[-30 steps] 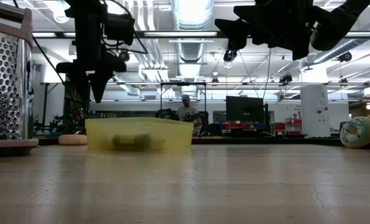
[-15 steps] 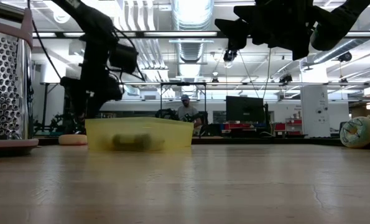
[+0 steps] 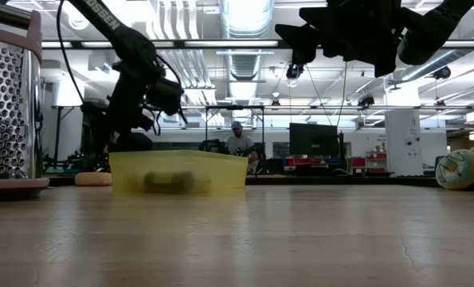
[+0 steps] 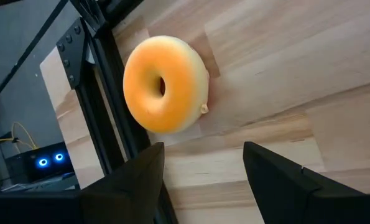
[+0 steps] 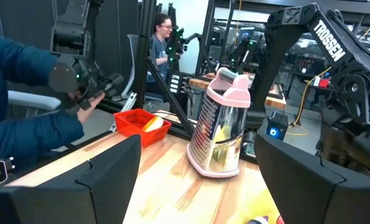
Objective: Pick & Place Food Item
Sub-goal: Put the yellow donut into the red bin
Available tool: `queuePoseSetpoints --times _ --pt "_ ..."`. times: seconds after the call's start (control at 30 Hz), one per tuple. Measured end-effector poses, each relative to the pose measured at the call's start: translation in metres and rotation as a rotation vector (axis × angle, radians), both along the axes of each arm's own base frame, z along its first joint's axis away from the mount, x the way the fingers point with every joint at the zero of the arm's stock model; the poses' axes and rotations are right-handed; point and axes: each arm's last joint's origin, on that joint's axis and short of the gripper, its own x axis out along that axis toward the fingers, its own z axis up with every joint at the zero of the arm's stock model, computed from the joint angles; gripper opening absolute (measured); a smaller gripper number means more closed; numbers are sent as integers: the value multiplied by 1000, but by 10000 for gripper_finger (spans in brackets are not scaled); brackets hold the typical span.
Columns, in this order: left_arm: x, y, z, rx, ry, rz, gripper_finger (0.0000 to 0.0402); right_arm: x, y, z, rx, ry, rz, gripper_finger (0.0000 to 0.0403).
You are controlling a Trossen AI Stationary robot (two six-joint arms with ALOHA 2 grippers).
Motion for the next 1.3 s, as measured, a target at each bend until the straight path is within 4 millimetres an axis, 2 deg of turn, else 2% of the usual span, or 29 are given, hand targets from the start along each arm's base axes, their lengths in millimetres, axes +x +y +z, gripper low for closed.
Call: queuePoseSetpoints --times 0.33,0.67,0.97,1.13,1.3 --pt "-9 12 -11 -9 -16 -22 223 0 0 0 0 0 0 306" --pt "-18 22 -14 -61 -45 -13 223 0 0 0 0 0 0 312" --pt "-21 20 -1 -25 -88 -10 223 0 0 0 0 0 0 302" --pt "-27 17 8 28 -93 80 223 0 0 0 0 0 0 307" --pt "-29 19 5 -4 -78 33 223 0 0 0 0 0 0 313"
